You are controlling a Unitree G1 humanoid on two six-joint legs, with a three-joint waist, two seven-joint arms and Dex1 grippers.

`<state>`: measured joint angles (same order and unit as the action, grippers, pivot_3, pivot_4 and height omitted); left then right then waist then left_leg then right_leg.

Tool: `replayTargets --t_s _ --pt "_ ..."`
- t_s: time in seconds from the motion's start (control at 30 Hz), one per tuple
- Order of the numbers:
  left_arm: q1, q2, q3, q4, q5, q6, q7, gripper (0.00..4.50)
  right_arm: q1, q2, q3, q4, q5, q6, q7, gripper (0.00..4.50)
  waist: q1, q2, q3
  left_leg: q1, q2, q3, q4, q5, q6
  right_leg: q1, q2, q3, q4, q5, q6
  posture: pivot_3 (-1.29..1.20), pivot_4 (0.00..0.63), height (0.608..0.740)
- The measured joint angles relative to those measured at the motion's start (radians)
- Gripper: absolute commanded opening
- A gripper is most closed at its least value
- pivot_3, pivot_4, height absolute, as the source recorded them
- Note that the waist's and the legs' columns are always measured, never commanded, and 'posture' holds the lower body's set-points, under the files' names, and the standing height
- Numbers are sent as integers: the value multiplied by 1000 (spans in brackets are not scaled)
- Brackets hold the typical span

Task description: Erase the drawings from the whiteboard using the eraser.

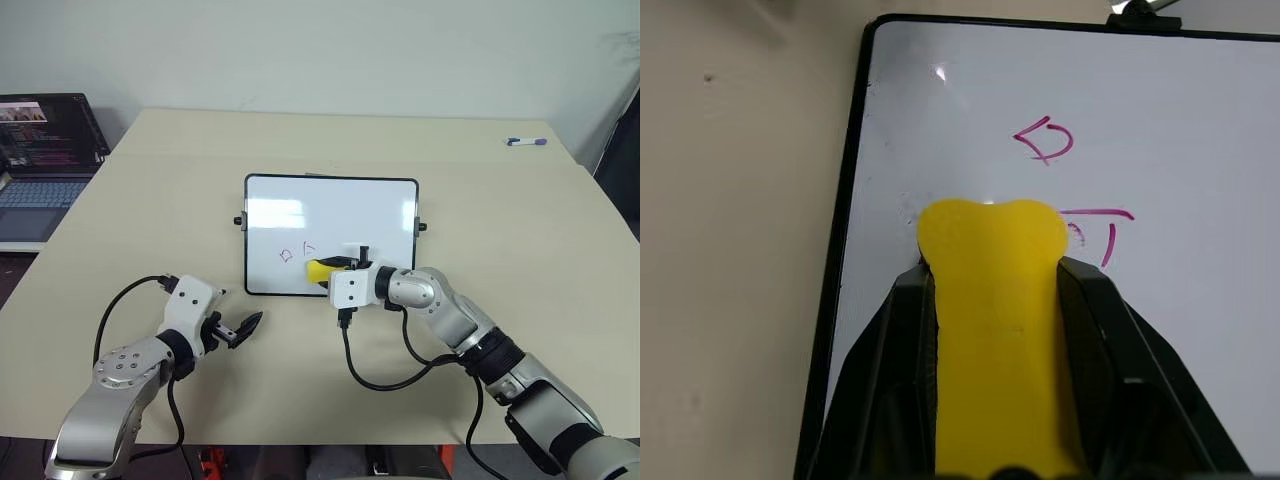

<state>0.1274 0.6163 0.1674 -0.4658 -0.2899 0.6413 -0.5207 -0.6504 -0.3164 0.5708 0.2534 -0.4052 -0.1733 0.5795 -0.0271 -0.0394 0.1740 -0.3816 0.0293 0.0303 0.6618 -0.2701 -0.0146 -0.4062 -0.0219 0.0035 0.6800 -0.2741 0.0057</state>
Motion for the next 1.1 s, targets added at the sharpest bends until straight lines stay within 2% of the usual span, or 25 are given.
replayTargets --t_s 0.2,0.3,0.5,0.8,1.0,1.1 --pt "-11 -3 -5 -19 -16 -11 -26 4500 -136 73 -41 129 -46 7 -126 1301 -4 0 0 1 1 0 0 2 0 0 2 0 1 2 -3 0 150 740" --pt "-22 5 -5 -21 -21 -11 -39 4500 -147 79 -39 140 -45 5 -103 1301 -2 0 0 1 1 0 0 1 -1 0 1 0 0 2 -3 0 150 740" --pt "-36 18 -5 -21 -25 -9 -53 4500 -85 66 15 93 -39 -18 41 1301 -3 0 0 1 1 0 -1 1 -1 1 1 0 0 2 -3 0 150 740" --pt "-34 47 38 36 -29 -25 -103 4500 -175 142 -2 191 -76 -24 -85 1301 -5 0 0 1 1 0 0 1 -1 0 1 -1 0 2 -3 0 150 740" --pt "-39 51 38 79 -26 -61 -128 4500 -183 154 74 210 -68 -36 96 1301 -4 0 0 0 1 -1 -1 1 -1 0 1 -2 -1 1 -3 0 150 740" --pt "-43 59 38 85 -25 -75 -143 4500 -184 172 79 235 -78 -35 60 1301 -4 1 0 0 2 -2 -1 1 -1 0 1 -3 0 1 -3 0 150 740"
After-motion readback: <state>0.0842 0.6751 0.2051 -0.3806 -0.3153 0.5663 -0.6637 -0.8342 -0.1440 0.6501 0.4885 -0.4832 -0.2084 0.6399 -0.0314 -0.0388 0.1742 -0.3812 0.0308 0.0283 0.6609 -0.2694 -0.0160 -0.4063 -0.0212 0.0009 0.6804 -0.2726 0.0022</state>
